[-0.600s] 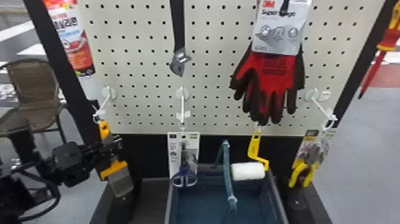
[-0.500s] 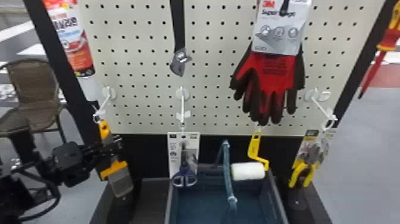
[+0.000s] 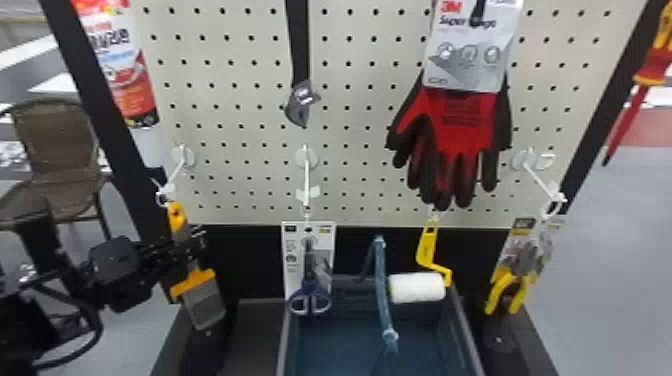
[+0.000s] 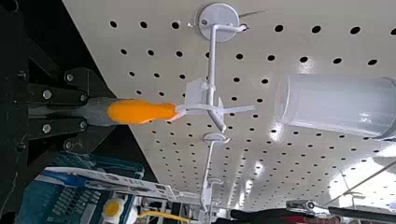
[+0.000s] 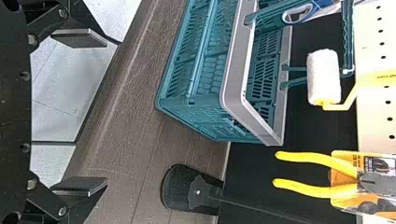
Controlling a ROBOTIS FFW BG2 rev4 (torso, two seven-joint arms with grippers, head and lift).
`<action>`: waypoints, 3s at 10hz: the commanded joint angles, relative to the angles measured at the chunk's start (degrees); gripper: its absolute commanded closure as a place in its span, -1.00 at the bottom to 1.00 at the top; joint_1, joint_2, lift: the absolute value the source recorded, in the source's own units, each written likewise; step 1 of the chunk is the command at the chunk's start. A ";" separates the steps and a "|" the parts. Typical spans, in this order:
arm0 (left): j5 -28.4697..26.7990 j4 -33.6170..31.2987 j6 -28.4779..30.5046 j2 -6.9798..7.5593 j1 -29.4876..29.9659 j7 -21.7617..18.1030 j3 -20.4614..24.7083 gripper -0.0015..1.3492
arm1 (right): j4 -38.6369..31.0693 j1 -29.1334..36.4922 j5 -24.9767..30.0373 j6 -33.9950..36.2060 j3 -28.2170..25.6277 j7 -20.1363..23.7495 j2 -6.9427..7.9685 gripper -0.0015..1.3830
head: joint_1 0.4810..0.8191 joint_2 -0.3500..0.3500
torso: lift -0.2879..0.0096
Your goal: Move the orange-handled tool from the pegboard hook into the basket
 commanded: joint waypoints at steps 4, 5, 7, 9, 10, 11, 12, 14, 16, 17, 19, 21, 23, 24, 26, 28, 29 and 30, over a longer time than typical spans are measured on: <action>-0.19 -0.70 -0.17 0.03 0.02 0.01 0.00 0.76 | -0.61 0.50 0.19 -0.07 0.00 -0.09 0.05 -0.66 | -0.60 0.00 | 0.26; -0.36 -1.12 0.18 0.12 0.02 0.01 0.00 0.76 | -0.47 0.50 0.19 -0.07 0.00 -0.09 0.05 -0.66 | -0.60 0.00 | 0.26; -0.45 -3.09 0.88 0.21 0.64 0.27 0.18 0.76 | -0.33 0.50 0.19 -0.07 0.00 -0.09 0.05 -0.66 | -0.60 0.00 | 0.26; -0.54 -6.32 2.11 -0.23 1.62 0.71 0.26 0.76 | 0.09 0.37 0.02 0.02 0.00 -0.09 0.05 -0.66 | -0.60 0.00 | 0.26; -0.54 -7.87 2.73 -0.41 2.11 0.89 0.35 0.76 | 0.37 0.37 -0.07 0.02 0.00 -0.09 0.05 -0.66 | -0.60 0.00 | 0.26; -0.54 -10.26 3.78 -0.58 2.73 1.15 0.53 0.76 | 0.79 0.25 -0.16 0.02 0.00 -0.09 0.05 -0.66 | -0.60 0.00 | 0.26; -0.45 -12.23 4.40 -0.76 3.59 1.42 0.79 0.76 | 0.79 0.25 -0.25 0.02 0.00 -0.09 0.05 -0.66 | -0.60 0.00 | 0.26; -0.36 -15.32 5.45 -1.64 5.07 1.86 1.14 0.76 | 1.21 0.13 -0.25 0.02 0.00 -0.09 0.05 -0.66 | -0.60 0.00 | 0.26; 0.08 -19.54 6.77 -2.16 5.93 2.47 1.41 0.76 | 1.64 -0.12 -0.34 0.02 -0.09 0.00 0.05 -0.66 | -0.60 0.00 | 0.26; 1.40 -21.51 7.03 -2.69 7.28 3.70 1.41 0.76 | 1.64 -0.24 -0.34 0.10 -0.09 -0.09 0.05 -0.66 | -0.60 0.00 | 0.26; 8.96 -22.49 6.24 -4.27 11.96 8.27 1.14 0.76 | 1.78 -0.24 -0.42 0.10 -0.09 0.00 0.05 -0.66 | -0.60 0.00 | 0.26; 12.47 -22.35 5.01 -5.33 15.90 9.85 -0.26 0.76 | 1.92 -0.24 -0.51 0.19 -0.09 0.00 0.05 -0.66 | -0.60 0.00 | 0.26; 17.83 -19.68 1.14 -5.33 17.13 11.96 -4.22 0.76 | 2.06 -0.24 -0.51 0.37 -0.09 0.00 0.05 -0.66 | -0.60 0.00 | 0.26; 19.33 -16.59 -1.14 -5.42 17.00 12.58 -6.42 0.76 | 2.20 -0.36 -0.69 0.46 -0.09 0.00 0.05 -0.66 | -0.60 0.00 | 0.26; 25.04 -10.54 -5.98 -5.94 17.00 13.81 -10.28 0.76 | 2.34 -0.24 -0.86 0.54 -0.09 0.00 0.05 -0.66 | -0.60 0.00 | 0.26; 26.62 -6.88 -9.67 -6.03 16.14 13.90 -12.92 0.76 | 2.76 -0.12 -1.30 0.63 -0.09 0.00 0.05 -0.66 | -0.60 0.00 | 0.26; 28.20 -4.77 -11.69 -5.94 15.40 13.90 -14.59 0.76 | 2.76 -0.12 -1.39 0.72 -0.09 0.00 0.05 -0.66 | -0.60 0.00 | 0.26; 29.87 -1.68 -15.03 -5.94 14.54 13.98 -16.52 0.76 | 3.04 -0.12 -1.57 0.72 -0.09 0.00 0.05 -0.66 | -0.60 0.00 | 0.26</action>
